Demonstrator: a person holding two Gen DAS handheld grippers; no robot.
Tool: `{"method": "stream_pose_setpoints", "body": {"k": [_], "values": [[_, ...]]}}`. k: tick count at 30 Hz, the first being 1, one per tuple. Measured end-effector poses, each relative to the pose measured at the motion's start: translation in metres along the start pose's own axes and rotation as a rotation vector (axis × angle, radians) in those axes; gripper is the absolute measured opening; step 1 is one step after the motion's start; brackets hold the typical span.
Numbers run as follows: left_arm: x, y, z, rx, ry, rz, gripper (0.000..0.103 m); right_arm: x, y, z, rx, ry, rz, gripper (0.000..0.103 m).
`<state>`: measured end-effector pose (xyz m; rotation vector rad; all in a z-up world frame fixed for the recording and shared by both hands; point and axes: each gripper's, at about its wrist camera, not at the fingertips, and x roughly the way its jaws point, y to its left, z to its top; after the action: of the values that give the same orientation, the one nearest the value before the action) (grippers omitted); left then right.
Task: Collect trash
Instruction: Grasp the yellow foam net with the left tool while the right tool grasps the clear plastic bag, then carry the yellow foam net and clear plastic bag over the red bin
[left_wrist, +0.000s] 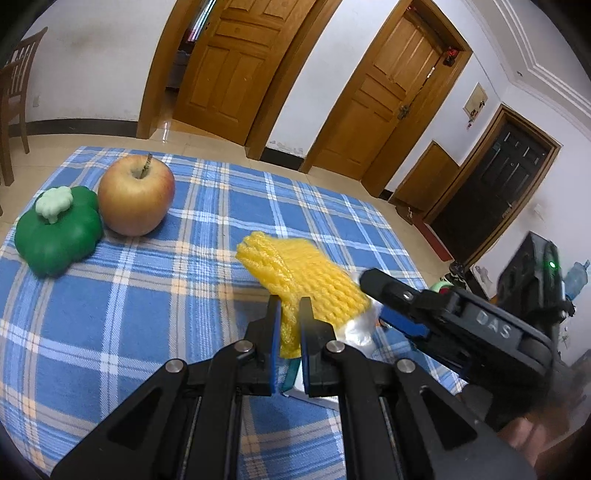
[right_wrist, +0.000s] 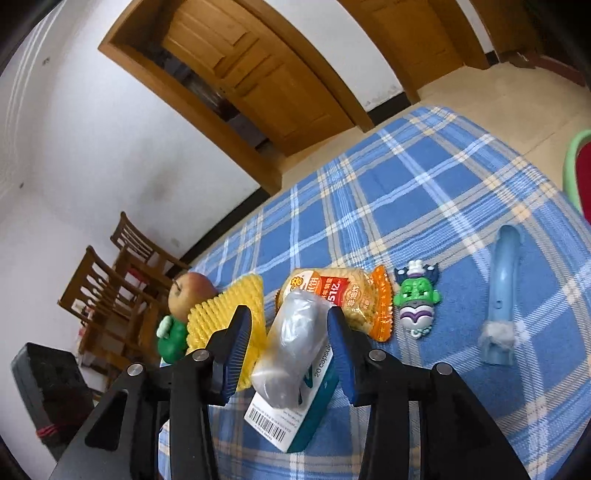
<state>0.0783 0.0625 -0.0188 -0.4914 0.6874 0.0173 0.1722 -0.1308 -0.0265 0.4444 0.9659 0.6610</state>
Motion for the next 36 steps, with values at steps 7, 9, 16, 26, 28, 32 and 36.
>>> {"method": "stream_pose_setpoints", "body": {"k": [7,9,16,26,28,32,36], "values": [[-0.006,0.002,-0.002,-0.002,-0.011,0.021,0.007,-0.001,-0.006,-0.004,0.023,-0.016,0.013,0.024],[-0.008,0.001,0.000,0.003,-0.018,0.018,0.007,-0.008,-0.005,-0.004,0.015,-0.036,0.025,0.023],[-0.025,-0.011,0.003,0.042,-0.080,0.045,0.007,-0.030,0.001,0.001,-0.033,-0.077,0.021,0.023],[-0.040,-0.036,0.014,0.110,-0.118,0.013,0.007,-0.066,0.000,0.004,-0.073,-0.153,0.058,0.024],[-0.041,-0.044,0.014,0.133,-0.123,0.011,0.007,-0.074,0.001,0.004,-0.103,-0.177,0.053,0.024],[-0.039,-0.058,0.015,0.154,-0.120,0.006,0.007,-0.093,0.000,0.004,-0.172,-0.209,0.030,0.024],[-0.036,-0.071,0.015,0.158,-0.123,-0.008,0.007,-0.108,-0.005,0.007,-0.191,-0.228,0.024,0.024]]}}
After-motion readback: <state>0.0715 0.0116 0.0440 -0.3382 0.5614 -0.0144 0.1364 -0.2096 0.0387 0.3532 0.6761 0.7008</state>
